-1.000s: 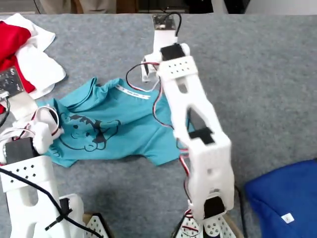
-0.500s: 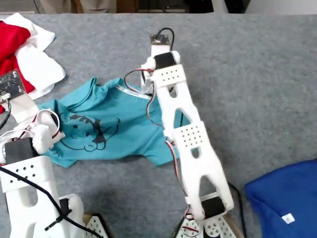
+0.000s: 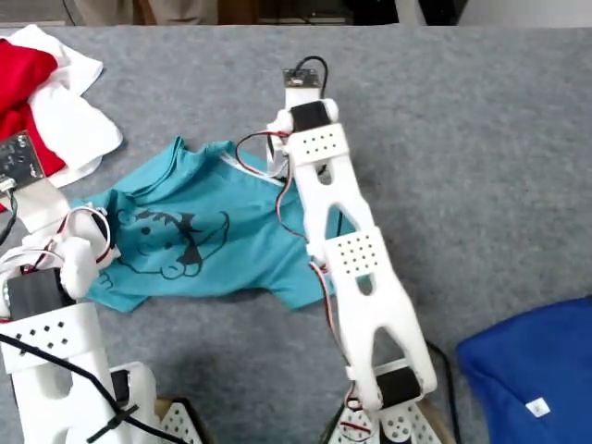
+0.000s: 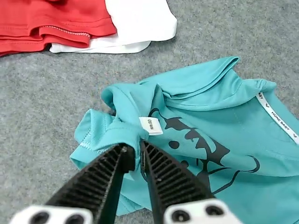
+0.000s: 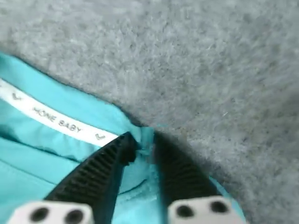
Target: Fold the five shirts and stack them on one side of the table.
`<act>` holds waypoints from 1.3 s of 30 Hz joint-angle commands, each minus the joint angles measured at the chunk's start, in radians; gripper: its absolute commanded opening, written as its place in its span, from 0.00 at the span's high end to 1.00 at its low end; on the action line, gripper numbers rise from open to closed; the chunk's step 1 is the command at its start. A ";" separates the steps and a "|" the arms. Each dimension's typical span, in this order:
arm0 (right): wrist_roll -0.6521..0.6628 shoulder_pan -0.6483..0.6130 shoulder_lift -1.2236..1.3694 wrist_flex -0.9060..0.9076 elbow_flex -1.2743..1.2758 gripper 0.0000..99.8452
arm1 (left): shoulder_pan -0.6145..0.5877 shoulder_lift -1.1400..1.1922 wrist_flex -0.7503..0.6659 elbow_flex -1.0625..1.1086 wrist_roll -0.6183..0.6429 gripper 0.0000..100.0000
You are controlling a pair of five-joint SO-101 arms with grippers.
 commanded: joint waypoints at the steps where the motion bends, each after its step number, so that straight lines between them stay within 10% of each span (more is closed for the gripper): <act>1: -0.009 0.022 -0.005 0.014 -0.047 0.99 | 0.008 -0.016 0.005 -0.046 -0.008 0.98; 13: -0.009 0.182 -0.151 0.025 -0.070 0.99 | 0.009 -0.016 0.005 -0.046 -0.008 0.98; 39: 0.002 0.309 -1.171 0.020 1.508 0.99 | 0.252 -0.008 0.074 -0.054 -0.008 0.98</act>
